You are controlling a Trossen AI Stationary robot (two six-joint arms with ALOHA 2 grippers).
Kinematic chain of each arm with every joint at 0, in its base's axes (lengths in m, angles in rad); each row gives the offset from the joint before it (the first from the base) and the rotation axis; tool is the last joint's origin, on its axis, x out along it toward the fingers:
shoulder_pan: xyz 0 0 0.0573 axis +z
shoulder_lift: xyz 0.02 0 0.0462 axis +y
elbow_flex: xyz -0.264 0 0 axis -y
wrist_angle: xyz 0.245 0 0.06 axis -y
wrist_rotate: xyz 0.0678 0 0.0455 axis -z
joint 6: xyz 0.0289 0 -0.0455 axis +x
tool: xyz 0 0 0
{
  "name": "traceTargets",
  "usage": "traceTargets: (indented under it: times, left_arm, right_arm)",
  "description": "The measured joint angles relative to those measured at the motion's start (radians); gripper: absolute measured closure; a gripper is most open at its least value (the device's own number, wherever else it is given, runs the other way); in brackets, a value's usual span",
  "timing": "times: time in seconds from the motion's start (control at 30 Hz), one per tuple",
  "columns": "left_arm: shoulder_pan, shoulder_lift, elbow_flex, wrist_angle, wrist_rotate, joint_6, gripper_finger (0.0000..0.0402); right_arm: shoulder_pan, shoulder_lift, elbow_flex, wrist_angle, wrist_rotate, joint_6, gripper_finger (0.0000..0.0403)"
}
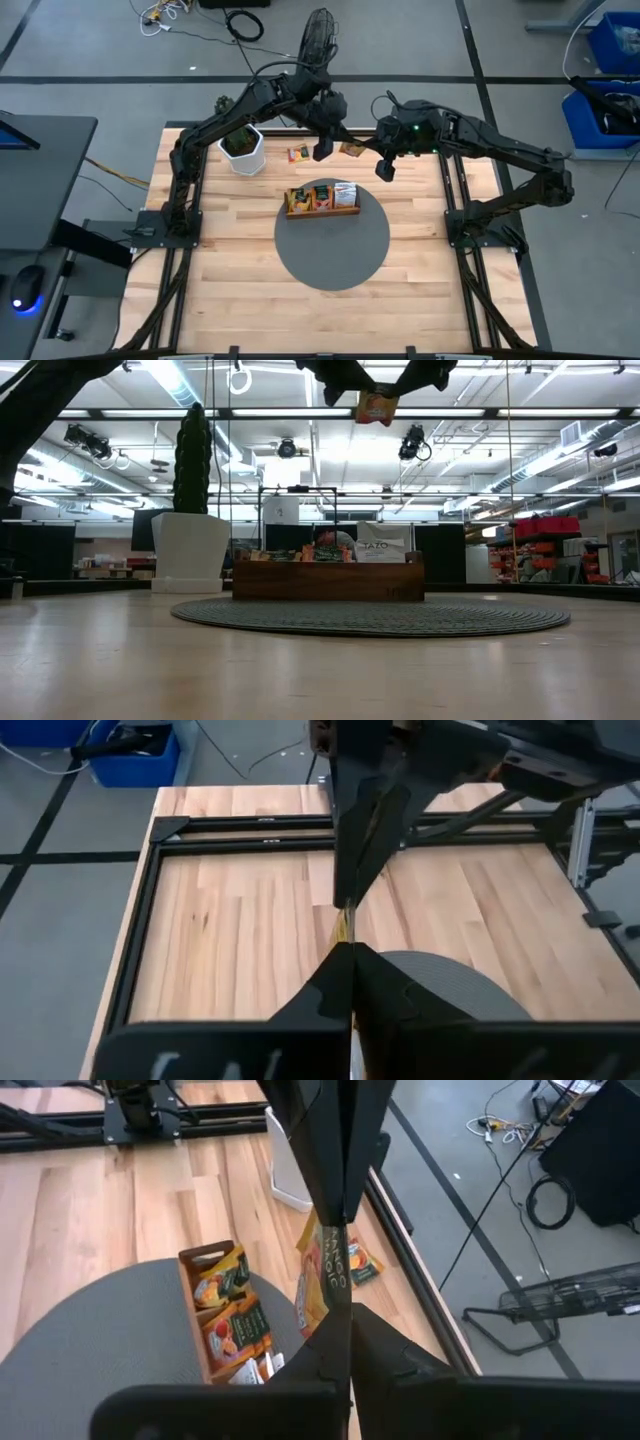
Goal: Pick & Place Tea
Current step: Put the orange tea bag into the left section of the wooden organizer
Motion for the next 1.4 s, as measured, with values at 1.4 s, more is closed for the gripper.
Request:
traceTargets:
  times: [1.4]
  left_arm:
    - [-0.035,-0.399,-0.518,0.650,-0.167,-0.335,0.0401]
  right_arm:
    - [-0.094,-0.050,-0.001,0.044,-0.011,0.014,0.0261]
